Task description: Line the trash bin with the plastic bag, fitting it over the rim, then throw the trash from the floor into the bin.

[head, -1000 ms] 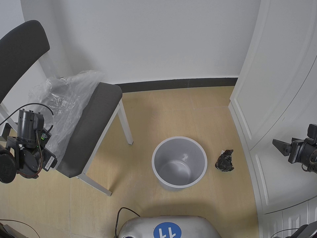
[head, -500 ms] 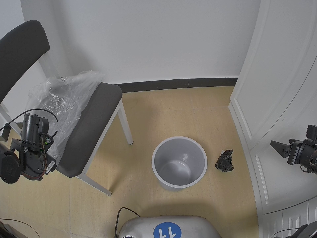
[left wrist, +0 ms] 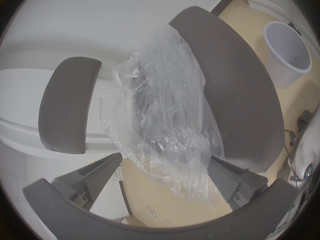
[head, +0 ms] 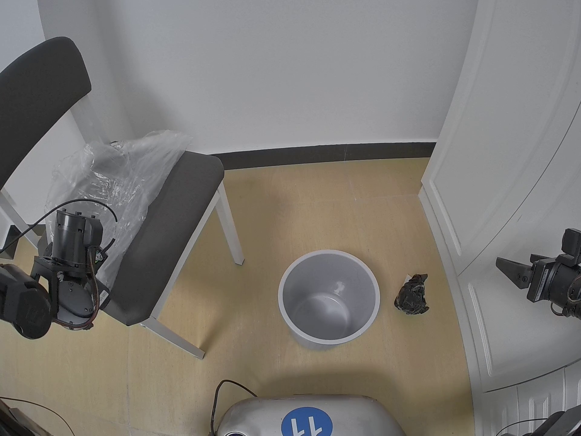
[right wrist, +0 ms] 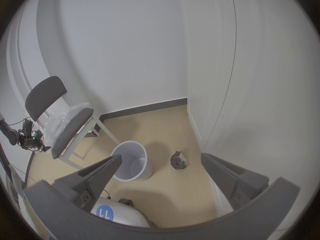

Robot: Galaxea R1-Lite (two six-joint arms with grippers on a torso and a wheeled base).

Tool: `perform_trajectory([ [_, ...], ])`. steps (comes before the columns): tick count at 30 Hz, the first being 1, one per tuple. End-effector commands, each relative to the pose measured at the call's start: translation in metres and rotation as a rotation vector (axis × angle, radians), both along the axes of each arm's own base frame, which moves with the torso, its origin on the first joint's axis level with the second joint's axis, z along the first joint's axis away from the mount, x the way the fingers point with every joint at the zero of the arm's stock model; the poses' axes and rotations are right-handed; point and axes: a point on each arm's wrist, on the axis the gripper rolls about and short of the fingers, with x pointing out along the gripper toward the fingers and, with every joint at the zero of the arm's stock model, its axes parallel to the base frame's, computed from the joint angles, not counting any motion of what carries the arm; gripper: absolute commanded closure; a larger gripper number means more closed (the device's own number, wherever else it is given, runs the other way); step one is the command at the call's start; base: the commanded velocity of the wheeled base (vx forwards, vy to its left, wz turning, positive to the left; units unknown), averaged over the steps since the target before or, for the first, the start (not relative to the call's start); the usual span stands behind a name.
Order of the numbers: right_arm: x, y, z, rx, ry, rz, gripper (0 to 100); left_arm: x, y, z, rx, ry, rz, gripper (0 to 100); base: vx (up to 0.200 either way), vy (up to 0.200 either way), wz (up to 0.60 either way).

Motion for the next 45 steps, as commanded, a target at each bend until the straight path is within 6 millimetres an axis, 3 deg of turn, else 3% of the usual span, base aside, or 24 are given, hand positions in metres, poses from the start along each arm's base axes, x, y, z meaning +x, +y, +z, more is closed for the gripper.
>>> perform_trajectory([
  [1, -0.001, 0.0, 0.001, 0.0, -0.004, -0.001, 0, 0.01, -0.003, -0.023, 0.008, 0.022, 0.002, 0, 0.0, 0.0, 0.0],
  [6, 0.0, 0.0, 0.0, 0.0, -0.003, -0.003, 0, 0.015, -0.002, -0.034, 0.002, -0.003, 0.011, 0, 0.0, 0.0, 0.0],
  [15, 0.001, 0.0, 0.0, -0.001, 0.002, -0.003, 0, 0.015, -0.002, -0.019, -0.012, -0.07, 0.013, 0, 0.0, 0.0, 0.0],
  [16, 0.001, 0.0, 0.0, -0.001, 0.002, -0.003, 0, 0.014, -0.001, -0.019, -0.011, -0.069, 0.012, 100, 0.0, 0.0, 0.0],
  [29, 0.002, 0.0, -0.001, -0.001, 0.008, -0.003, 0, 0.009, -0.003, -0.009, -0.034, -0.154, 0.001, 100, 0.0, 0.0, 0.0],
  [37, 0.004, 0.004, -0.001, 0.0, 0.013, 0.018, 0, -0.006, -0.013, 0.013, -0.077, -0.279, -0.063, 100, 0.0, 0.0, 0.0],
  [45, 0.014, 0.019, -0.011, 0.035, -0.031, 0.078, 0, -0.033, -0.036, 0.049, -0.167, -0.43, -0.201, 100, 0.0, 0.0, 0.0],
])
